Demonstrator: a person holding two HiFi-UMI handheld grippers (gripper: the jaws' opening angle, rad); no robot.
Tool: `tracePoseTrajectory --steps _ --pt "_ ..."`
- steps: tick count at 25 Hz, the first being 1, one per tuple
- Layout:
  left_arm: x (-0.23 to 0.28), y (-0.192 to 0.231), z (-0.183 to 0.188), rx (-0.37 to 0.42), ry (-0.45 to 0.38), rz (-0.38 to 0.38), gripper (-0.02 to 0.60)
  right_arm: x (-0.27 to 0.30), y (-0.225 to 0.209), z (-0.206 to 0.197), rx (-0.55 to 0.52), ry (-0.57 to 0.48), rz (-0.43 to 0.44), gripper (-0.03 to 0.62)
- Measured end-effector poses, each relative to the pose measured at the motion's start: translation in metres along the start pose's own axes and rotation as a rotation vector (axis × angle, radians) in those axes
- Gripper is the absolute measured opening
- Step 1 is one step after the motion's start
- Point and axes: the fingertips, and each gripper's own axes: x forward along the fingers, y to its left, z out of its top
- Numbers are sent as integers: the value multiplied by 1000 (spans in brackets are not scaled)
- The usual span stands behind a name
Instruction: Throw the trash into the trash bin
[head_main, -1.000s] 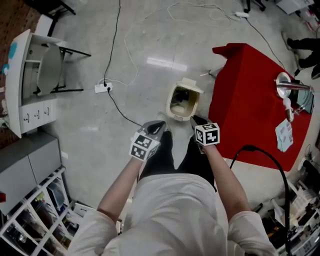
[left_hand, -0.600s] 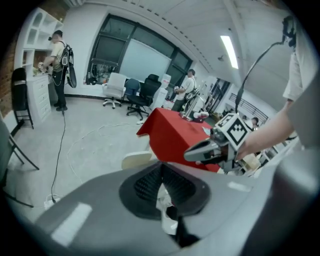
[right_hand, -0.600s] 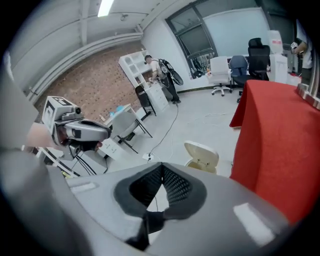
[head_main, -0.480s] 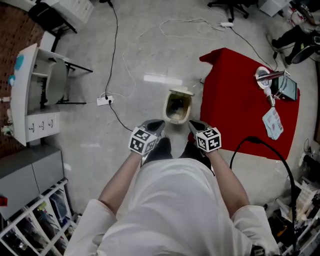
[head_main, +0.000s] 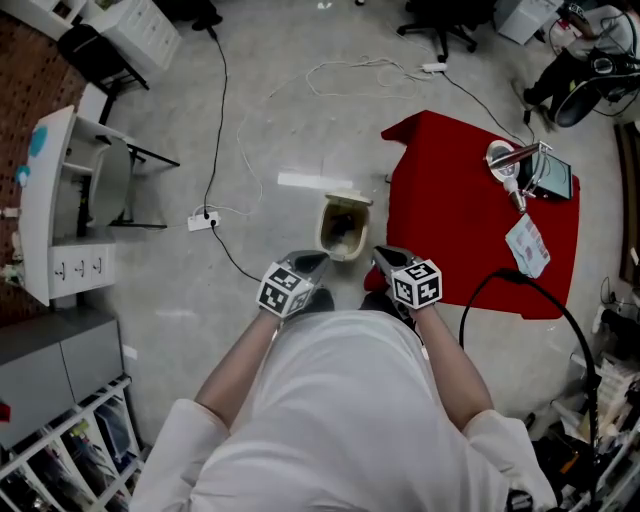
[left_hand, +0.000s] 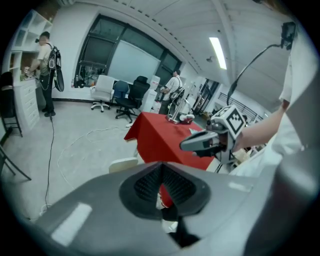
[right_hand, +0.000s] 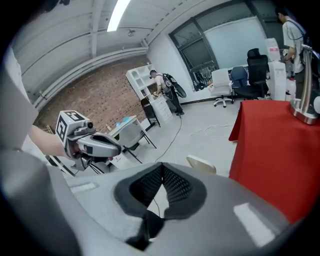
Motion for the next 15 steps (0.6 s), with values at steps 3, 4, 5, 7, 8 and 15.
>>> tracePoseTrajectory --steps 3,4,5,7,8,15 --pt "7 -4 7 4 5 -6 5 -7 -3 5 -11 -5 -1 2" --pt "9 -7 11 8 5 -9 5 -10 -5 7 -11 -11 -5 2" --pt "12 -9 14 15 6 -13 5 -13 -7 8 -7 -19 -10 2" --pt "17 -17 22 29 6 -21 5 -21 -13 11 7 -35 -18 2" --pt "21 -22 26 35 5 -26 5 -26 -16 11 14 -39 -22 2" --pt "60 -61 53 67 21 -88 5 -72 -61 1 55 -77 -93 2"
